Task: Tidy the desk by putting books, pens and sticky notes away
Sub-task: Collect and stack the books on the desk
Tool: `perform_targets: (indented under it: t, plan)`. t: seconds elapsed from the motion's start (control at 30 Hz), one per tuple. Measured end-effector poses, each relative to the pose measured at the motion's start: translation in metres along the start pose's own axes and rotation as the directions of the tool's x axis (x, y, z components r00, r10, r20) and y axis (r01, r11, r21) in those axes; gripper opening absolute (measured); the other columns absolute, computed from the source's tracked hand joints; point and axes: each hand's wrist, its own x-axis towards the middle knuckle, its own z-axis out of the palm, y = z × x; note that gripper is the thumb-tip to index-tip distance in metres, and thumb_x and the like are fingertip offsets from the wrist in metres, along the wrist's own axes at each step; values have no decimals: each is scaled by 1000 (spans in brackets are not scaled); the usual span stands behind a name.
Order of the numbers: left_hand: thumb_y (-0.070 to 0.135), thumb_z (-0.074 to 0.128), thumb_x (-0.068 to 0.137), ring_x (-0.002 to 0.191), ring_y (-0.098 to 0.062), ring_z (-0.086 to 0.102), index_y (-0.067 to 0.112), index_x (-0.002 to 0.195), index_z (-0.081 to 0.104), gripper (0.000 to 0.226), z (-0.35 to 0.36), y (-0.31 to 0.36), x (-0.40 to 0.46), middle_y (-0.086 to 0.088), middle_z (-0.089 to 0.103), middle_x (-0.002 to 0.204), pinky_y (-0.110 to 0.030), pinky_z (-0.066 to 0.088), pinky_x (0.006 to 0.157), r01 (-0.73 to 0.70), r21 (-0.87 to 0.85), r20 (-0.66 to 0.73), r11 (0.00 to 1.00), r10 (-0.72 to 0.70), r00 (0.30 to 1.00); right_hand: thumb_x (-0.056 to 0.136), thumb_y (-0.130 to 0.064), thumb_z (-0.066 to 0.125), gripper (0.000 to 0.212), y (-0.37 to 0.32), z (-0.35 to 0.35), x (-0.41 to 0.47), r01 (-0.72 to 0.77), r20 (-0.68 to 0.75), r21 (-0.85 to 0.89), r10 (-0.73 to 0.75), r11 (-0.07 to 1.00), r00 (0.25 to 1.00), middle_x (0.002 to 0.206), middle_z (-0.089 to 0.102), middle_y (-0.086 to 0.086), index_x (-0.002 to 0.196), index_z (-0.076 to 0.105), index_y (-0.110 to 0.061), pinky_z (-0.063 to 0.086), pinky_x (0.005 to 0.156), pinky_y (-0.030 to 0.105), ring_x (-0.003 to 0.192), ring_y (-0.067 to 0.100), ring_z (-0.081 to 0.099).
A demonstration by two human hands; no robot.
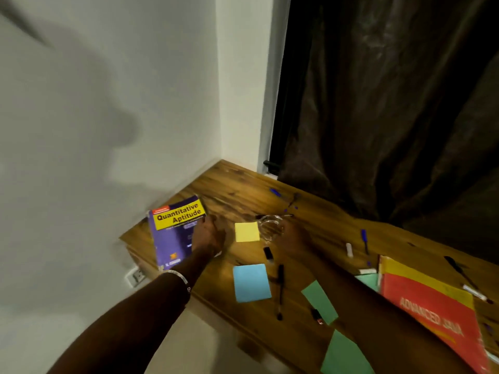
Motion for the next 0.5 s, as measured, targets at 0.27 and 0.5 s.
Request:
perform_targets:
  t: [0.27, 0.5]
  plan:
    - [32, 65, 84, 107, -40, 55, 4, 119, 52, 47, -56, -87, 35, -22, 55, 120, -42, 47, 90, 126, 25, -89, 992, -123, 988, 88, -29, 60, 42, -93, 65, 30, 44, 219, -45, -33, 998, 975, 129, 57, 10, 125, 54, -10, 43, 93, 33, 118, 28, 54]
    - [41, 63, 85, 118, -41, 51, 1, 132, 37, 67, -70, -132, 52, -24, 50, 130, -42, 44, 97, 365, -26, -7, 931, -365, 931, 87, -35, 66, 38, -135, 116, 38, -67, 391, 118, 16, 991, 920, 115, 67, 10, 114, 59, -9, 55, 87, 37, 102, 25, 66]
